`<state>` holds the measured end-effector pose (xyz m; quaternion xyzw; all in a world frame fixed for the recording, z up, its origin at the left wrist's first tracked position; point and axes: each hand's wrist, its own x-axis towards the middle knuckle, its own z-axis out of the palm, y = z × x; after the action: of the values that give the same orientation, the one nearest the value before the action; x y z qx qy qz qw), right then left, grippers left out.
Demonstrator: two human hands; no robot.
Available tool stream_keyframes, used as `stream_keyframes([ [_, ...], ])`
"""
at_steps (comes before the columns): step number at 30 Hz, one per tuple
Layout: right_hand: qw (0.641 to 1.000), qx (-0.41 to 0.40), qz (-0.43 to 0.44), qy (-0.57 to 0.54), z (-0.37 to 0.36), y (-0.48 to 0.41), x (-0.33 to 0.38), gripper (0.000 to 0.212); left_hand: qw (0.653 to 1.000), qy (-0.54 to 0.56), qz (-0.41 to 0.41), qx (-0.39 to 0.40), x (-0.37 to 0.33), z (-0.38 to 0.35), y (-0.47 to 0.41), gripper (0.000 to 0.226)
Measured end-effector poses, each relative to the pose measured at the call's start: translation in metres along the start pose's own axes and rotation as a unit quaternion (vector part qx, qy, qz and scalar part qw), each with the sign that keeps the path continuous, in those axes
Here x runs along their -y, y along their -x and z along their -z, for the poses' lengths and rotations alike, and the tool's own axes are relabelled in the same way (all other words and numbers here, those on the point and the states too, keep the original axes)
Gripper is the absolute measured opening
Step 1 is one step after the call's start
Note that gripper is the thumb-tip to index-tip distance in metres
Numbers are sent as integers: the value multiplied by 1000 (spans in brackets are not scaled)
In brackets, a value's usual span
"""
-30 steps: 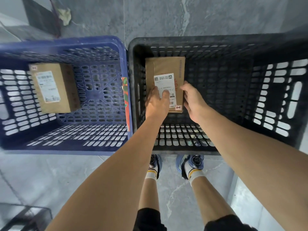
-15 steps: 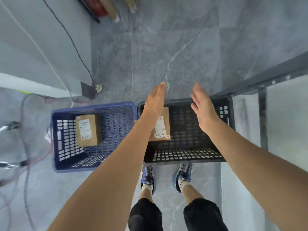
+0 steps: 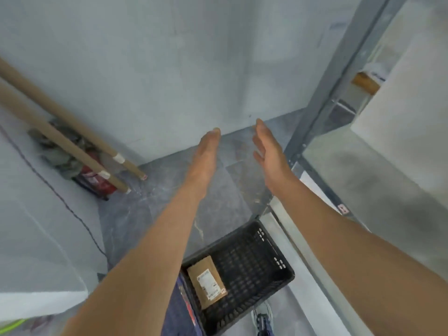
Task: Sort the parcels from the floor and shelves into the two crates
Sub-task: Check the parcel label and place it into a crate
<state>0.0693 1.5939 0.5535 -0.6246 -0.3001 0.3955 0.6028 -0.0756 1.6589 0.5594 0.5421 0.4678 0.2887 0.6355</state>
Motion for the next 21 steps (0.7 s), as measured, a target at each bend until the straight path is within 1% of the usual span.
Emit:
stream_keyframes([
  [4,997,-56,51,-3,11,36,82,57,996,-15,-51,65,-68,-17,25,89],
  [7,992,-93,80,-5,23,69,130,55,990,-16,-79,117,-106,-37,44,77],
  [10,987,-125,100,1,39,102,162,59,980,-21,-103,168,-136,-66,65,66],
  [13,979,-166,114,10,57,133,185,57,967,-19,-120,224,-159,-96,93,45],
  [16,971,-206,123,13,74,163,202,69,956,2,-127,265,-177,-129,122,42],
  [17,967,-222,123,13,80,173,207,64,953,11,-126,277,-182,-139,132,37],
  [19,962,-242,127,12,94,192,218,34,944,14,-137,300,-192,-156,154,36],
  [20,959,-247,135,8,100,202,223,24,939,9,-146,311,-195,-164,163,42],
  [21,957,-254,141,5,106,212,228,23,935,7,-157,319,-198,-171,172,50],
])
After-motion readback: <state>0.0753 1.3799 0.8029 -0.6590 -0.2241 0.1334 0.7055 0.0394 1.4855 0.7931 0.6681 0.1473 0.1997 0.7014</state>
